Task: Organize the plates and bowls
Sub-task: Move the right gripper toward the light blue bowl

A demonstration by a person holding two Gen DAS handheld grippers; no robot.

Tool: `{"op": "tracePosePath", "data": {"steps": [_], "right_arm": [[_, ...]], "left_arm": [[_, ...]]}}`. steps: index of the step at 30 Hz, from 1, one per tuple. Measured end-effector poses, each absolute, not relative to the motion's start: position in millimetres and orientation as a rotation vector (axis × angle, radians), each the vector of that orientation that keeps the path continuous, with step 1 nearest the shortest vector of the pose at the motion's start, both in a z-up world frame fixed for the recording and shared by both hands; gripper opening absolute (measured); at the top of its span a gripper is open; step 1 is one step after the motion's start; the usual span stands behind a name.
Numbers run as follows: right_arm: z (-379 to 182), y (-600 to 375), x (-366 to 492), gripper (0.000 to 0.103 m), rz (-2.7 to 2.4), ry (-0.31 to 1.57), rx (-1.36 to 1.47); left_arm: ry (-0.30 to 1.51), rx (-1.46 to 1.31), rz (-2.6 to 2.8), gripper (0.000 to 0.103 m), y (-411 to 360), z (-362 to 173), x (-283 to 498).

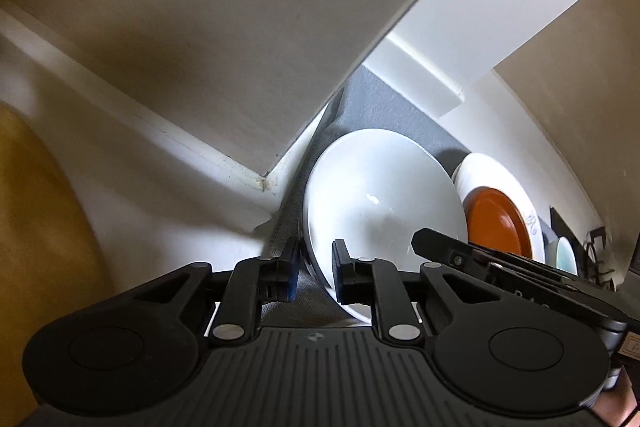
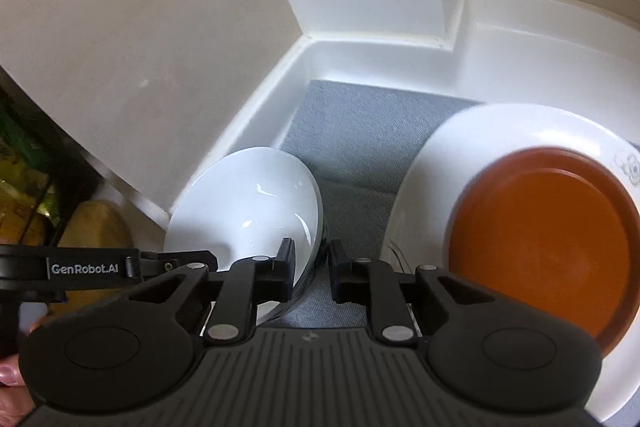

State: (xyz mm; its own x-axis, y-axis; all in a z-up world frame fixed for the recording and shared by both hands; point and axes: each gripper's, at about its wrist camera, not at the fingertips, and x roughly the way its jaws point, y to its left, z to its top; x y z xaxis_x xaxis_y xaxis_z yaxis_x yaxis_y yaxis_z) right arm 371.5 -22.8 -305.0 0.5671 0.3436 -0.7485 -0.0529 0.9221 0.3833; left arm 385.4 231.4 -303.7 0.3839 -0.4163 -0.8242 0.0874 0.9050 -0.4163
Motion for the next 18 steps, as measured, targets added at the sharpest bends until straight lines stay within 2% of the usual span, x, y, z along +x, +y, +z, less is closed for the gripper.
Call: {"op": "tracePosePath", "data": {"steps": [9,18], "right_arm": [[-277.6,-59.1,342.8,0.016,0.248,0.880,0.439],[-253.5,-158.1,278.3,0.017,0.044,0.786,0.470]], "left_arm": [[1.140,-0.286,-0.319,0.018,201.7,-266.9,356.3],[1.175,-0.201,-0.580,0.018,89.7,-244.3,364.0]]}}
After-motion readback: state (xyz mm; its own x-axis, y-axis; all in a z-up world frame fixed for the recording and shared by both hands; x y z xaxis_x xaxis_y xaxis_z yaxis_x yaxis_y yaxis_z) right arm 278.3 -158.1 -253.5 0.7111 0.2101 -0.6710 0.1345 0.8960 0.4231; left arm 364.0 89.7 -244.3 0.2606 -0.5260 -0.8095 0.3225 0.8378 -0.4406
